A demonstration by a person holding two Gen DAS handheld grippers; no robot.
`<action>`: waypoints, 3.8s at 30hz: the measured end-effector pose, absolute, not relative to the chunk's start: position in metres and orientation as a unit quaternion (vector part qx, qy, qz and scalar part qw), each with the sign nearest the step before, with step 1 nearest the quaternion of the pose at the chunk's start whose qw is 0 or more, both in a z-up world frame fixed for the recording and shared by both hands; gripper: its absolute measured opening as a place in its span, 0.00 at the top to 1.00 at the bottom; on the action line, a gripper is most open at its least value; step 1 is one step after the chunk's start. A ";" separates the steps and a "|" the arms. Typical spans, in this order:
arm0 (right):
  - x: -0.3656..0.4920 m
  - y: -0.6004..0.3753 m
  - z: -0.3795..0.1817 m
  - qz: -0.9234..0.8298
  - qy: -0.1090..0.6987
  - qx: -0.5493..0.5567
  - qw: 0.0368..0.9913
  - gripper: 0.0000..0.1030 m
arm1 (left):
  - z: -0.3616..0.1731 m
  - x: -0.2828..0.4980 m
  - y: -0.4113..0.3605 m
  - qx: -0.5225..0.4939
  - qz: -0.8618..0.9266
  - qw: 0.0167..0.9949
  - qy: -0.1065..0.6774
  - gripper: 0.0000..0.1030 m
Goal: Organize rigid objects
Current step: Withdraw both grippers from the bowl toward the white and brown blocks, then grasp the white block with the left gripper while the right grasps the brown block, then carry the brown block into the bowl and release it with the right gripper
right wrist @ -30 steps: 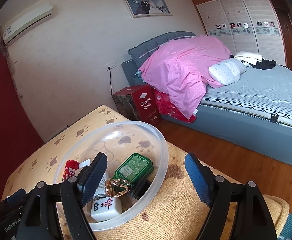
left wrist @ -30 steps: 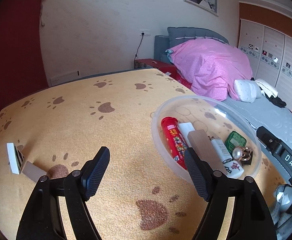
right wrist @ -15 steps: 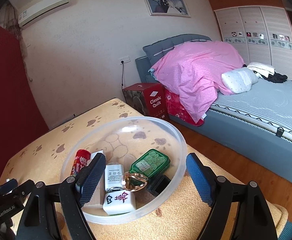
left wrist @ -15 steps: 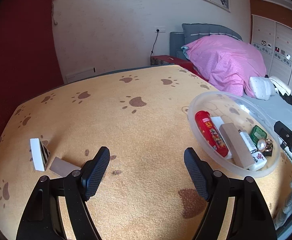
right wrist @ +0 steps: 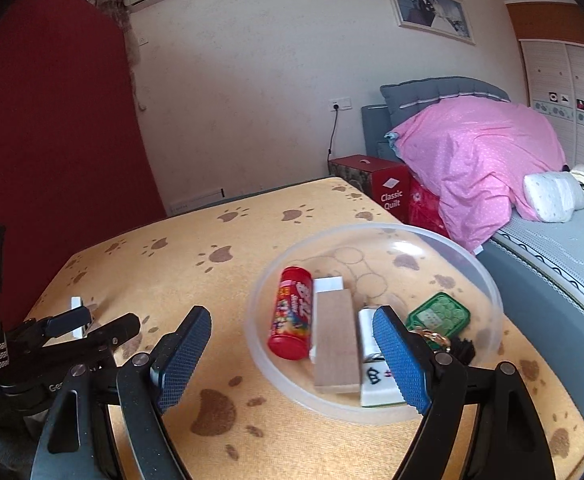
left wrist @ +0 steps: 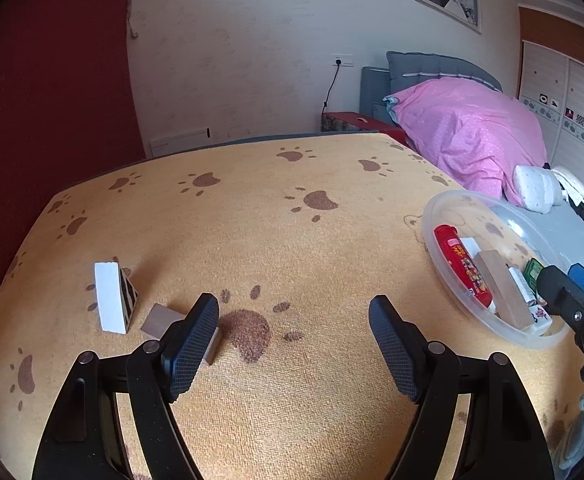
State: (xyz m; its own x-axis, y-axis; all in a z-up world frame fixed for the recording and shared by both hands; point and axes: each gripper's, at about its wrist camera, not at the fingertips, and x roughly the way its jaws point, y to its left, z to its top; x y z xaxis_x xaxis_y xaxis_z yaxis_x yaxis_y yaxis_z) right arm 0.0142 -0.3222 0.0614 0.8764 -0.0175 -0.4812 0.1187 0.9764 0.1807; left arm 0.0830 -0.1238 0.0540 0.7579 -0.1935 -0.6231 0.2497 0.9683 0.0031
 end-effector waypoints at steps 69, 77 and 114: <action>0.117 -0.116 0.017 0.177 0.421 0.069 0.887 0.19 | 0.048 0.143 0.072 -0.111 0.004 0.938 0.330 0.71; 0.133 -0.102 0.016 0.145 0.416 0.018 0.897 0.21 | 0.044 0.144 0.073 -0.114 0.007 0.935 0.336 0.71; 0.080 -0.189 0.045 0.071 0.351 0.046 0.933 0.35 | 0.042 0.132 0.027 -0.079 -0.053 0.936 0.339 0.71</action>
State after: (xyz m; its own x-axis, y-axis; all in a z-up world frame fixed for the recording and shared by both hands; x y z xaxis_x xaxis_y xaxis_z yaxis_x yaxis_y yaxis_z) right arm 0.0797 -0.1888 0.0450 0.7435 0.1642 -0.6482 -0.0999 0.9858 0.1352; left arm 0.1315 0.0274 0.0421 0.7650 -0.1519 -0.6259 0.0449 0.9820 -0.1834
